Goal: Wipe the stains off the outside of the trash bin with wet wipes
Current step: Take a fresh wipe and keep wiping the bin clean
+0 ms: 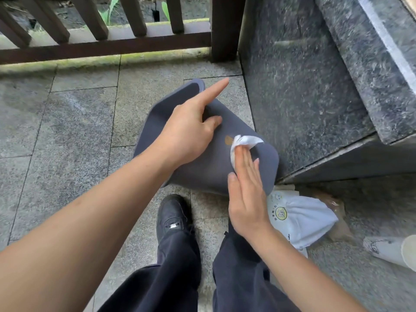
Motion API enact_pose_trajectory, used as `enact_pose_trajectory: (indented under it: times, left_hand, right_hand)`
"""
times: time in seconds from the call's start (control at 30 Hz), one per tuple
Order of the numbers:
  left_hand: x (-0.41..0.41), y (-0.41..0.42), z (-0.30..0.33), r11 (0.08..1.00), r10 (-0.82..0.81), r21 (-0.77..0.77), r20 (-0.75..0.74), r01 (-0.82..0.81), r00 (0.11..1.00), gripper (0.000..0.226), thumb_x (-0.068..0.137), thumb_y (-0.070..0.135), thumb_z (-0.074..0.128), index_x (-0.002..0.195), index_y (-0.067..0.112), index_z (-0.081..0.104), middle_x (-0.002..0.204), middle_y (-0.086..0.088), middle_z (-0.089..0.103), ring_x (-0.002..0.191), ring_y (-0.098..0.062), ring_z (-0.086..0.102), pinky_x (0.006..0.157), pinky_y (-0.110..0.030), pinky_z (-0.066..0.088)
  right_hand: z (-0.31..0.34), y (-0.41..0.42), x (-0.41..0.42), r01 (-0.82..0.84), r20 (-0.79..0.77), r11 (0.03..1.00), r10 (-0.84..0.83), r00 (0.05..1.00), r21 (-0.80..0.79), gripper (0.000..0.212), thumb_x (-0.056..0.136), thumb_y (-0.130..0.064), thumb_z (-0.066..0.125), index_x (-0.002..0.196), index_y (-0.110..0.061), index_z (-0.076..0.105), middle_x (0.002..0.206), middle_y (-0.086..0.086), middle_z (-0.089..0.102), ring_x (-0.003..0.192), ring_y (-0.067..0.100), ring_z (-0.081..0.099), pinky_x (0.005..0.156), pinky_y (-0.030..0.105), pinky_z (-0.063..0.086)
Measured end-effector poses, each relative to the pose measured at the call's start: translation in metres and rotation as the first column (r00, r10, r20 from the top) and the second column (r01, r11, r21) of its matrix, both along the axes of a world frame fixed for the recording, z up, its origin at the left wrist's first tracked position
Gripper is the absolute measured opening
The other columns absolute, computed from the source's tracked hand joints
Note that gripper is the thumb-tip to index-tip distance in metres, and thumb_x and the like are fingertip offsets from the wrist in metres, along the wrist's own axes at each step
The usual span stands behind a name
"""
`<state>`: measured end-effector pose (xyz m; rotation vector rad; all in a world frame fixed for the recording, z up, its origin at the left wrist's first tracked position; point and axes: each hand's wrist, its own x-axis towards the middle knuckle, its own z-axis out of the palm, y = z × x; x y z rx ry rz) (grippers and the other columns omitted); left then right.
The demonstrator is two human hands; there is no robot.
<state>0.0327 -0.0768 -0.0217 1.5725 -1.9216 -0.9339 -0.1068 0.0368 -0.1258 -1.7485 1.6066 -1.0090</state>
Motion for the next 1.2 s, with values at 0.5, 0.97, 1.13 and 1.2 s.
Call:
enact_pose_trajectory:
  times: [0.5,0.97,1.13,1.2]
  left_hand:
    - [0.014,0.003,-0.001,0.995,0.1,-0.013,-0.022,-0.101,0.995,0.061,0.097,0.017,0.061,0.144,0.051,0.044,0.11,0.023,0.054,0.085,0.033,0.042,0.074,0.007,0.029]
    - [0.006,0.003,-0.001,0.992,0.122,-0.025,-0.111,-0.126,0.986,0.041,0.097,0.033,0.055,0.136,0.046,0.052,0.112,0.035,0.057,0.101,0.016,0.054,0.086,-0.006,0.038]
    - [0.038,0.008,-0.005,0.993,0.117,0.004,-0.105,-0.117,0.988,0.064,0.084,0.011,0.073,0.137,0.041,0.053,0.113,0.034,0.053,0.099,0.017,0.051,0.087,-0.006,0.037]
    - [0.045,0.011,-0.007,0.992,0.13,0.009,-0.121,-0.13,0.984,0.071,0.077,0.011,0.079,0.136,0.041,0.053,0.117,0.032,0.054,0.103,0.018,0.049,0.088,-0.004,0.036]
  right_hand:
    - [-0.01,-0.018,-0.006,0.179,0.008,0.98,-0.18,0.984,0.092,0.06,0.101,-0.028,0.025,0.157,-0.009,0.018,0.165,0.003,0.018,0.154,0.009,0.008,0.124,0.028,-0.005]
    - [0.037,-0.025,0.04,-0.277,-0.187,0.917,0.23,0.955,-0.286,0.055,0.095,-0.021,0.042,0.143,0.006,0.043,0.153,0.025,0.039,0.151,0.032,0.025,0.124,0.05,0.012]
    - [0.004,-0.019,0.007,-0.473,-0.404,0.822,0.334,0.851,-0.318,0.056,0.099,-0.021,0.041,0.147,0.007,0.034,0.157,0.025,0.031,0.151,0.033,0.024,0.122,0.053,0.022]
    - [-0.008,-0.025,-0.009,-0.469,-0.451,0.83,0.309,0.837,-0.301,0.054,0.1,-0.02,0.038,0.147,0.006,0.034,0.156,0.024,0.033,0.15,0.032,0.027,0.121,0.053,0.022]
